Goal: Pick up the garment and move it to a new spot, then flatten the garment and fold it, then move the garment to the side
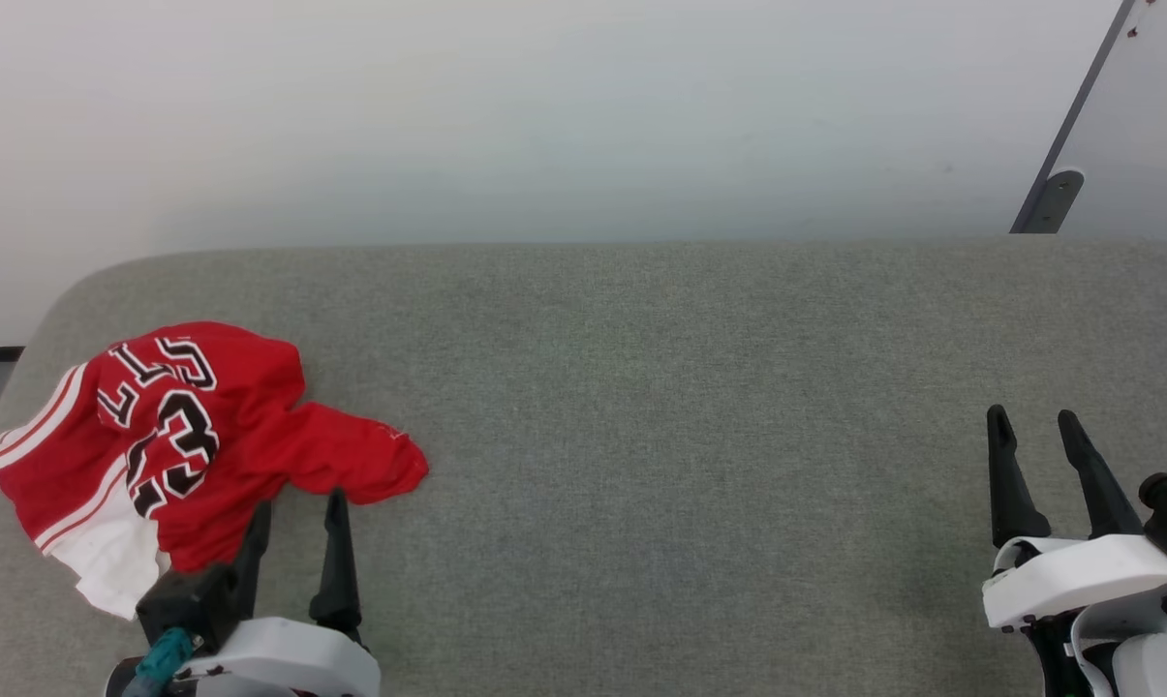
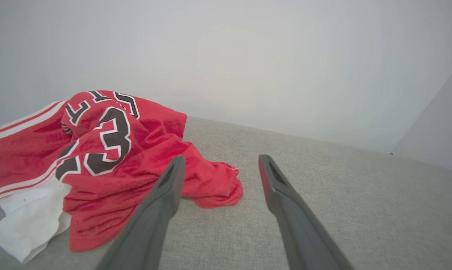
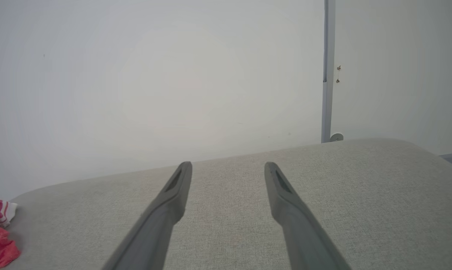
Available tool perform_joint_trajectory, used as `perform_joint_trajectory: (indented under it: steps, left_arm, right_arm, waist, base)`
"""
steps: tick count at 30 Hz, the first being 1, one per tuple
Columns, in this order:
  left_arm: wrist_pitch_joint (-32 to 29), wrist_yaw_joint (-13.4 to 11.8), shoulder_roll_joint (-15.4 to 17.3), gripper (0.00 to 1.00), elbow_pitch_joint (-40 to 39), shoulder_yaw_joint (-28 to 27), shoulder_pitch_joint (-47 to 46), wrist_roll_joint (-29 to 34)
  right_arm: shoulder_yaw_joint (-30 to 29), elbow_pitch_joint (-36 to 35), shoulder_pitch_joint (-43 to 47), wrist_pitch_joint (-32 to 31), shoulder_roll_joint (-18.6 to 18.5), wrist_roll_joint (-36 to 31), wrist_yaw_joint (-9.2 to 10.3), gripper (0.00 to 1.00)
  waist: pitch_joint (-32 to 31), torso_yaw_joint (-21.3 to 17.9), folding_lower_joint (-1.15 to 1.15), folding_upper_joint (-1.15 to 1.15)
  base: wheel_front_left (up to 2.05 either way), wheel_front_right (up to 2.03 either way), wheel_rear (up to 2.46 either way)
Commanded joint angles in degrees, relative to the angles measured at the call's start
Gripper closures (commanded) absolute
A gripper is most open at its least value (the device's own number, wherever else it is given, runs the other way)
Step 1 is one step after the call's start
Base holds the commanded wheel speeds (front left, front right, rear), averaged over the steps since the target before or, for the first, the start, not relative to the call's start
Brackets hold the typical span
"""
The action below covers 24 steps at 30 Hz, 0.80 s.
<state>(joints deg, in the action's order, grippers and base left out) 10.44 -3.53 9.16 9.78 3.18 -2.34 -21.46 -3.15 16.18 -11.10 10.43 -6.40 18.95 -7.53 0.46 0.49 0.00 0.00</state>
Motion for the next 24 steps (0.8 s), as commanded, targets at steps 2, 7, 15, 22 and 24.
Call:
perform_joint_trajectory:
  steps: [2,7,15,22,24]
  left_arm:
    - [0.6,-0.1,0.0,0.00,-0.3,-0.5,0.1,1.6]
    - [1.3,0.5,-0.4,0.00,0.1,-1.2,0.4,3.3]
    - [2.3,2.0,-1.1,0.00,1.5,-1.8,0.1,6.3]
    - [3.0,3.0,-1.7,0.00,3.1,-2.9,-0.2,9.2]
    - [3.3,3.3,-2.0,0.00,3.3,-3.2,-0.3,10.0]
  right_arm:
    - [-0.4,-0.3,-0.1,0.7,-0.2,-2.1,0.05,0.00]
    - [-1.0,0.3,0.0,1.3,-0.3,-5.0,0.06,0.00]
    - [-1.6,1.4,-0.4,2.3,-0.1,-9.4,0.06,0.00]
    - [-2.0,2.2,-0.5,3.0,0.2,-11.7,0.07,0.00]
    - [-2.0,2.4,-0.7,3.3,0.3,-12.0,0.07,0.00]
  waist:
    - [0.0,0.0,0.00,0.00]
    - [0.1,0.0,0.00,0.00]
    - [0.2,0.2,0.00,0.00]
    - [0.3,0.2,0.00,0.00]
    - [0.3,0.2,0.00,0.00]
  base:
    - [0.00,0.00,0.00]
    - [0.00,0.00,0.00]
    - [0.00,0.00,0.00]
    - [0.00,0.00,0.00]
    - [0.00,0.00,0.00]
